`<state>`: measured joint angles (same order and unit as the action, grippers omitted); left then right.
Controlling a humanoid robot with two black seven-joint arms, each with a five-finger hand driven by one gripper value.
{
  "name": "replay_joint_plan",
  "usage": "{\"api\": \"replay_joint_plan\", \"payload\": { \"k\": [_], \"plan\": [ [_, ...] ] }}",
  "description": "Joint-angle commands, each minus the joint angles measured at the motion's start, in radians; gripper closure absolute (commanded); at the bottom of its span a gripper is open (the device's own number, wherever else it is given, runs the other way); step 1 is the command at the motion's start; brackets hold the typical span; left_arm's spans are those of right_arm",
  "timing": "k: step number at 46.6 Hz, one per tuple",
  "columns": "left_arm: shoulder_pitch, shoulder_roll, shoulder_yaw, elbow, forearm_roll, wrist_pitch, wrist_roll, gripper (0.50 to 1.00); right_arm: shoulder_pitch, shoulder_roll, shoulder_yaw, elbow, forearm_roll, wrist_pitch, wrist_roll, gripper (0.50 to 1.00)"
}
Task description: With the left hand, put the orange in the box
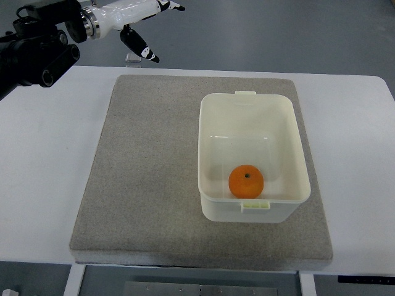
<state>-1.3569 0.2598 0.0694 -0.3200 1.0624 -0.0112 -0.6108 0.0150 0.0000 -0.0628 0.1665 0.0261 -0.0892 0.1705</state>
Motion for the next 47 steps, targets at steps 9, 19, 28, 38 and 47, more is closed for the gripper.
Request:
{"api": "replay_joint_plan", "payload": {
  "k": [9,19,28,38,47],
  "plan": [
    [0.067,-0.005,0.003,0.062,-0.283,-0.024,0.000,0.512,-0.001,0.000,0.000,0.001,0.000,-0.001,0.000,0.568],
    [0.116,-0.027,0.000,0.099,-0.392,-0.125,0.000,0.512,-0.001,0.000,0.000,0.001,0.000,0.000,0.000,0.568],
    [0.145,-0.062,0.003,0.147,-0.541,-0.154,0.000,0.512,0.000,0.000,0.000,0.001,0.000,-0.001,0.000,0.568],
    [0.160,-0.066,-0.031,0.147,-0.769,-0.161,0.054,0.512,-0.001,0.000,0.000,0.001,0.000,-0.001,0.000,0.568],
    [0.209,-0.085,-0.123,0.150,-1.073,-0.158,0.203,0.512,-0.001,0.000,0.000,0.001,0.000,0.000,0.000,0.568]
  ]
}}
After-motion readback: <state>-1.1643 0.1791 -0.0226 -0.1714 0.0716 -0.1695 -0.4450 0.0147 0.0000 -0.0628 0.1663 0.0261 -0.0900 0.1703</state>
